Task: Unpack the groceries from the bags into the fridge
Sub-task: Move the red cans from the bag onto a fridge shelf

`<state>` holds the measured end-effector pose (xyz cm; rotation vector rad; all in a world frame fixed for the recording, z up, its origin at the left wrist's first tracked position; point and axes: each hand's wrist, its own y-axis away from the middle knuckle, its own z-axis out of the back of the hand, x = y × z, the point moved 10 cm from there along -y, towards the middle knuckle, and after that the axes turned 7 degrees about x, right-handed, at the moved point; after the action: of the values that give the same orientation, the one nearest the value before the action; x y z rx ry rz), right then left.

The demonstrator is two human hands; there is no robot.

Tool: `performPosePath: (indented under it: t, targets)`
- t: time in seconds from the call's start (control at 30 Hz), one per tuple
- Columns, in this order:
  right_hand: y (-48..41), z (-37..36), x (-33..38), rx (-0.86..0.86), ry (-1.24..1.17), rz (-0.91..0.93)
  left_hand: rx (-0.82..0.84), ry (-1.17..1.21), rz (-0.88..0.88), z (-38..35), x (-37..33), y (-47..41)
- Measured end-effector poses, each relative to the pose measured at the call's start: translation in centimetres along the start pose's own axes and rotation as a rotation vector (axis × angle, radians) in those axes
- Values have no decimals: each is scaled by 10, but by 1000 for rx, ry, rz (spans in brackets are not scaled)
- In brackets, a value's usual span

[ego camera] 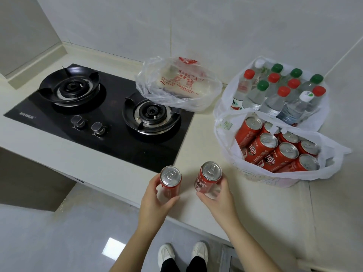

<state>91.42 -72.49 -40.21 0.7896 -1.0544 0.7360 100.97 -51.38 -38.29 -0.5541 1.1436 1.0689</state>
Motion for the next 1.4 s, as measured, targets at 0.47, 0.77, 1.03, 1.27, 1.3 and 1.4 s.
performPosePath:
  t: [0.47, 0.77, 1.03, 1.27, 1.3, 1.4]
  targets:
    - [-9, -13, -38, -204, -136, -73, 76, -32, 103, -20, 42, -20]
    - [-3, -14, -21, -207, -126, -75, 41, -24, 101, -8, 29, -20]
    - [-5, -19, 122, -138, -132, 180, -149, 31, -132, 64, -77, -22]
    - [11, -18, 274, -18, -72, 456, -298, 78, -283, 149, -183, 1]
    - [14, -20, 288, 10, -53, 474, -309, 94, -294, 159, -192, 7]
    - [25, -35, 318, 119, -22, 503, -354, 130, -314, 185, -209, 26]
